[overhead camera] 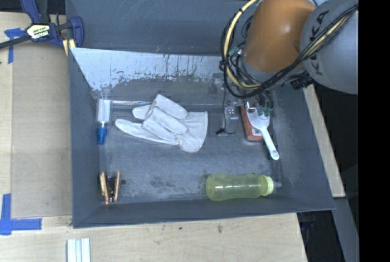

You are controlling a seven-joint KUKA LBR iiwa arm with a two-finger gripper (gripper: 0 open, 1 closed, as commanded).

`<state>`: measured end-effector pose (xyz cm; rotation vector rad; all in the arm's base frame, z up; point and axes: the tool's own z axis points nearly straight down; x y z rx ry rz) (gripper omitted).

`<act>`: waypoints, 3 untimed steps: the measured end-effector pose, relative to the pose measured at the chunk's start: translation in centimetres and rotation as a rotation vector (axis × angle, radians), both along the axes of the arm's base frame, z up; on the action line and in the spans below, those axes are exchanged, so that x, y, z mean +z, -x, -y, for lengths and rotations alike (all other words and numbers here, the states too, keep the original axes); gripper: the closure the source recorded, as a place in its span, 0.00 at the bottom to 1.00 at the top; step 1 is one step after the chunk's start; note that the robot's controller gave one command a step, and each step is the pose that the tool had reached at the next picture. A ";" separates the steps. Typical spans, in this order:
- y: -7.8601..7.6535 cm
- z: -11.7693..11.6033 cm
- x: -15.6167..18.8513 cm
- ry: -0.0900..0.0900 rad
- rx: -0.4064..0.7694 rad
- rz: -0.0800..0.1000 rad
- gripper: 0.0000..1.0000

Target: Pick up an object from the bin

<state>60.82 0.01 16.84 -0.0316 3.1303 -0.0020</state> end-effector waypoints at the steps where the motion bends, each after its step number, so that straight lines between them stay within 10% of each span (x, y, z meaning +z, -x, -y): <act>1: 0.9 -3.6 -3.2 -0.002 -0.093 -0.015 0.00; 2: 0.9 -5.5 -6.9 -0.001 0.103 -0.009 1.00; 3: 0.9 -5.5 -6.9 -0.001 0.103 -0.009 1.00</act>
Offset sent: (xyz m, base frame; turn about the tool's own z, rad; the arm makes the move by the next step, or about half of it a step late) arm -0.0093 0.0552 -0.0696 -0.1036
